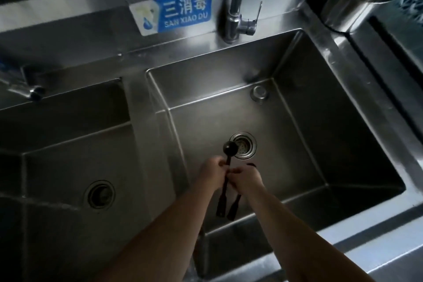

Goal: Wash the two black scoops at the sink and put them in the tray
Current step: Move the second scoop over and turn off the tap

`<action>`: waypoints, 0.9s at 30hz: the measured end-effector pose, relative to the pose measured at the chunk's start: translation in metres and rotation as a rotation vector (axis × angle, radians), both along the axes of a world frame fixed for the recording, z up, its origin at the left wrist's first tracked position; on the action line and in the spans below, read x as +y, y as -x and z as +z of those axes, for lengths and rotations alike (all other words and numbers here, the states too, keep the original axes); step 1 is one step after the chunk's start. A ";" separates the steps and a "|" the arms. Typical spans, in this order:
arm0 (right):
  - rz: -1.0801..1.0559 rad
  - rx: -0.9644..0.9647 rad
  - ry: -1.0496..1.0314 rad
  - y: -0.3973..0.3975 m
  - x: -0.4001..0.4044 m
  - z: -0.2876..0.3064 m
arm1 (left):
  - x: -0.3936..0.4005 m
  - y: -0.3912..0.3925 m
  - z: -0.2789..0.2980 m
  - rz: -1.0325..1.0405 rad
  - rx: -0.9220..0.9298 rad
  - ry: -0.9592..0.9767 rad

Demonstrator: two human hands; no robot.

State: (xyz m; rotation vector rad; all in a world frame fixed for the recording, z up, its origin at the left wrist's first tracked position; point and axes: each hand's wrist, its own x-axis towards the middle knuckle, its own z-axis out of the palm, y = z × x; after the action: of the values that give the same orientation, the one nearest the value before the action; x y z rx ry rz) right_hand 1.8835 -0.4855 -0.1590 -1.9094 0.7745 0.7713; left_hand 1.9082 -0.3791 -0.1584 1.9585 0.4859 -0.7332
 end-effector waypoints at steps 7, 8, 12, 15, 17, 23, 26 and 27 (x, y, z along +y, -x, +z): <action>0.248 0.116 0.083 -0.001 -0.008 -0.086 | -0.017 0.007 -0.077 -0.013 0.162 -0.187; 0.259 0.137 0.092 0.000 -0.009 -0.093 | -0.018 0.009 -0.085 0.009 0.185 -0.200; 0.260 0.189 0.120 -0.001 -0.004 -0.115 | -0.018 0.015 -0.109 0.105 0.232 -0.238; 0.268 0.202 0.182 -0.003 0.002 -0.124 | -0.019 0.018 -0.118 0.152 0.244 -0.248; 0.296 0.216 0.216 -0.003 0.002 -0.122 | -0.020 0.018 -0.119 0.138 0.259 -0.248; 0.337 0.209 0.202 -0.008 -0.007 -0.076 | -0.018 0.010 -0.081 -0.006 0.181 -0.319; 0.312 0.073 0.216 -0.015 -0.003 -0.031 | -0.009 0.000 -0.030 -0.284 -0.068 -0.448; 0.306 0.018 0.231 -0.016 0.000 -0.015 | -0.001 -0.004 -0.010 -0.353 -0.195 -0.474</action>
State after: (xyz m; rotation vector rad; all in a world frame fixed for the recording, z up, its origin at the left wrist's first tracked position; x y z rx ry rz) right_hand 1.8993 -0.4853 -0.1741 -2.2658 0.6088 0.9173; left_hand 1.9123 -0.3801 -0.1688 2.5746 0.2043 -0.6739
